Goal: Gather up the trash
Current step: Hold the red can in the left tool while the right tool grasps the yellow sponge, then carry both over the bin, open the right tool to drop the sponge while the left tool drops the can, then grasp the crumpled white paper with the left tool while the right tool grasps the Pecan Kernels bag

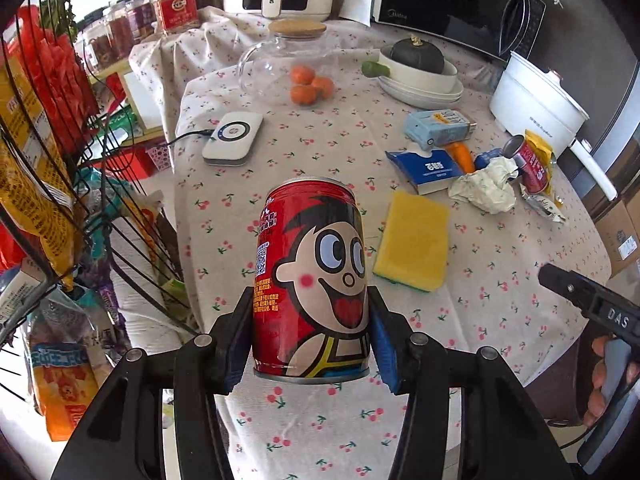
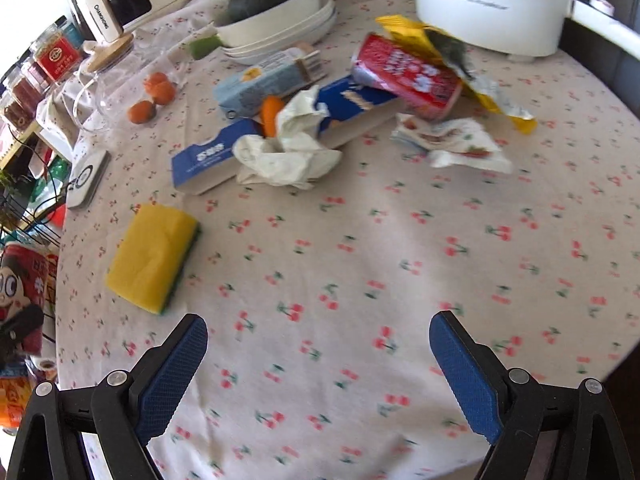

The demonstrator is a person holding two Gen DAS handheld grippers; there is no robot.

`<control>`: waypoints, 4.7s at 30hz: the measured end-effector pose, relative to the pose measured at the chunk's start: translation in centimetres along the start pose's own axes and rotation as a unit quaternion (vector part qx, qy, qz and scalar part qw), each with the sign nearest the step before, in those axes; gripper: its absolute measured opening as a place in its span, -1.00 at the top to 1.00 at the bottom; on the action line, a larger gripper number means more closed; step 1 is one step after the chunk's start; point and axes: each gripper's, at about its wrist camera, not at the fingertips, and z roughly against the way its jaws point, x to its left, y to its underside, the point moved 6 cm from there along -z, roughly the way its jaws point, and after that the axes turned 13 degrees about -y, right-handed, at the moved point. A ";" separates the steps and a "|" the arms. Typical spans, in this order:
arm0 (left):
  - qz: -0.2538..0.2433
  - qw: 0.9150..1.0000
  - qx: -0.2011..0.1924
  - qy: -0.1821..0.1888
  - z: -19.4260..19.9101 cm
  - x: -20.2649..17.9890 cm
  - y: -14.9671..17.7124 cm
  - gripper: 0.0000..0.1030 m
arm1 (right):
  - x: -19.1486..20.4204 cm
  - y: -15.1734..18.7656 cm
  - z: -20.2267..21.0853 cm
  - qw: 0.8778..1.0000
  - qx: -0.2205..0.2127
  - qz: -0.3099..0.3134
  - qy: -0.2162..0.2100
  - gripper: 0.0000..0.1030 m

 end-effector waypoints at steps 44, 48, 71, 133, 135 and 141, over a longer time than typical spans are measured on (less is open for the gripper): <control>-0.064 0.996 -0.051 0.044 4.9 -7.6 0.5 -0.06 | -0.9 -0.7 2.2 1.000 0.004 0.011 0.007 -0.15; -0.072 0.994 -0.049 0.065 5.8 -10.4 1.0 -0.06 | -4.3 -0.1 6.3 1.000 -0.010 0.005 0.025 -0.16; -0.192 0.973 -0.054 0.114 8.4 -27.5 5.0 -0.06 | -19.6 6.5 18.9 0.996 -0.036 -0.065 0.055 -0.17; -0.194 0.972 -0.036 0.129 8.6 -27.8 6.3 -0.53 | -27.3 10.6 20.8 0.986 -0.012 -0.114 0.123 -0.74; -0.184 0.974 -0.033 0.125 8.3 -26.9 5.9 -0.53 | -26.4 10.1 20.3 0.987 -0.012 -0.108 0.121 -0.74; -0.143 0.982 -0.016 0.120 7.3 -23.7 4.3 -0.54 | -23.9 8.3 18.8 0.989 -0.016 -0.100 0.111 -0.75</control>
